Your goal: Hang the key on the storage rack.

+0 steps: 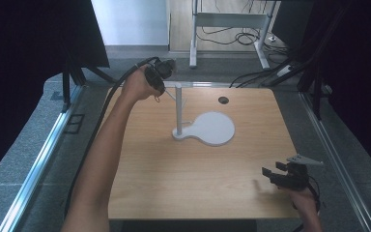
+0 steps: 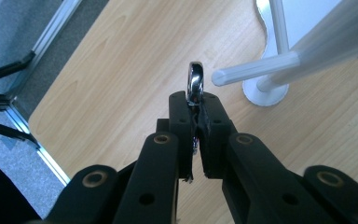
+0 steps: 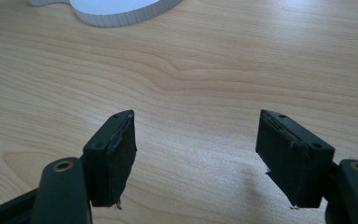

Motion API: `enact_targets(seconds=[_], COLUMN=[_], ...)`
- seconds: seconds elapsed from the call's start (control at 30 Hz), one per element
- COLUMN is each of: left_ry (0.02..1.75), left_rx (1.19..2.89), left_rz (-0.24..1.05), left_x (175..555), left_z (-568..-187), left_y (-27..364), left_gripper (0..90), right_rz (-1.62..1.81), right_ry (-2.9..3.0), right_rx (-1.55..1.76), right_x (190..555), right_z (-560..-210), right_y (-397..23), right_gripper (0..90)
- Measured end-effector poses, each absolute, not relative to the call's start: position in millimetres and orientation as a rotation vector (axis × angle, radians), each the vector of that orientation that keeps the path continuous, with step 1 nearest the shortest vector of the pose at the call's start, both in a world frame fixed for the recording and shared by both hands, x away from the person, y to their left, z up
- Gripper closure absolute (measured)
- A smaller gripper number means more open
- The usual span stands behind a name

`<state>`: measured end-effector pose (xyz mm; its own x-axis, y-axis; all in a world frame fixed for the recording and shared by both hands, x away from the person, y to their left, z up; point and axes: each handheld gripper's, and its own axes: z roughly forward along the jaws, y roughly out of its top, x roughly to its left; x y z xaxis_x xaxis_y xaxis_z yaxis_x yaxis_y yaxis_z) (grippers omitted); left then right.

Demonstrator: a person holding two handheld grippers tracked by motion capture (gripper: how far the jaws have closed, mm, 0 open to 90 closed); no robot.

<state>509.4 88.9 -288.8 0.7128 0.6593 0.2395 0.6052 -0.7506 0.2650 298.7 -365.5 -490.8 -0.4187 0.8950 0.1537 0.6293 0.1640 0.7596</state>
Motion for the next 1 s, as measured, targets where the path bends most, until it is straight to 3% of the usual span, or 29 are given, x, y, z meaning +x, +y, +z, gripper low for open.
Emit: enact_targets(seconds=[1.0], left_ry=[0.969], left_rx=[2.797], left_rz=[0.569], left_x=[490], left_z=[-293], left_y=[65], left_gripper=[85.5], right_rz=[1.122], right_ry=[2.126], right_rx=[1.454], right_x=[299], right_z=[-490], right_y=[-365], right_gripper=[29.1])
